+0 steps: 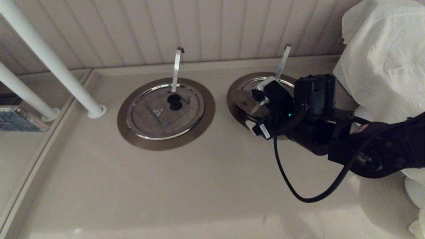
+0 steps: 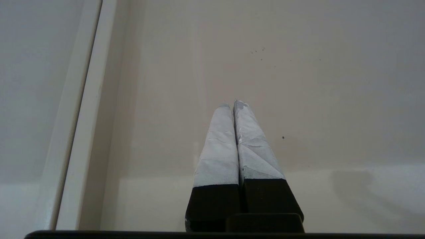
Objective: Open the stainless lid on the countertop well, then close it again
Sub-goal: Close the lid
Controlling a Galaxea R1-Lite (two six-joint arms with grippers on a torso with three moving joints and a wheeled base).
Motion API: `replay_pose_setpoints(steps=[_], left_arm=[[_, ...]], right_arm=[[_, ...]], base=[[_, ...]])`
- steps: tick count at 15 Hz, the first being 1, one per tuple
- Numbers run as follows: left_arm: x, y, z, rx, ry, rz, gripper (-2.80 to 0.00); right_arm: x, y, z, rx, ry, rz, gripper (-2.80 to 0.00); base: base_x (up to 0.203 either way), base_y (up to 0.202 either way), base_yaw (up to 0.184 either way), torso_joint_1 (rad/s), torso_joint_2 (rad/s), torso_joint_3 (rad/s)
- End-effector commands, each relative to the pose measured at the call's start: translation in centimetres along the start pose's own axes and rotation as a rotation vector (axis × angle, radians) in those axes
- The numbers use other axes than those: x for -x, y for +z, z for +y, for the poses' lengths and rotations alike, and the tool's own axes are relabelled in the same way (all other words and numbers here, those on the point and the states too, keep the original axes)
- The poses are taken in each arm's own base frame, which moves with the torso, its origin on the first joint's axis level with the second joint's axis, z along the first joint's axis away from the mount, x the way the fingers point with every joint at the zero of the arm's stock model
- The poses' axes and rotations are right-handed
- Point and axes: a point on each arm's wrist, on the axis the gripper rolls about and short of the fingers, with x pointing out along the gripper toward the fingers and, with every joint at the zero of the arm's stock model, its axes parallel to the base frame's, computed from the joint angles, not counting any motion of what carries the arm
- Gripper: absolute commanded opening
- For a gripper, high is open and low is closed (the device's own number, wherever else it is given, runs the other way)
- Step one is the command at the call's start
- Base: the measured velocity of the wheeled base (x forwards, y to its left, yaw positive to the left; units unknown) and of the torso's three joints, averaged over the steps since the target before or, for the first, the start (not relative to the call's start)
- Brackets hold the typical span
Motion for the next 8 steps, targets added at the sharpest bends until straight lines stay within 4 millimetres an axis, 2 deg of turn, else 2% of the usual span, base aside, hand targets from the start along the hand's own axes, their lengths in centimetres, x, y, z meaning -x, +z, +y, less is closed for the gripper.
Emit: replay_pose_setpoints(steps=[1, 3, 8], left_arm=[[0.0, 0.0, 0.0, 0.000, 0.001, 0.000, -2.80], [0.0, 0.0, 0.0, 0.000, 0.001, 0.000, -2.80], [0.0, 0.0, 0.0, 0.000, 0.001, 0.000, -2.80]], right_arm=[[-1.0, -0.1, 0.1, -0.007, -0.013, -0.004, 0.00], [-1.6, 0.0, -0.8, -0.024, -0.047, -0.015, 0.00], [-1.9, 0.5, -3.8, -0.051, -0.129, -0.035, 0.00]], base=[[0.000, 0.000, 0.000, 0.000, 0.00, 0.000], [0.000, 0.000, 0.000, 0.000, 0.00, 0.000], [0.000, 0.000, 0.000, 0.000, 0.00, 0.000]])
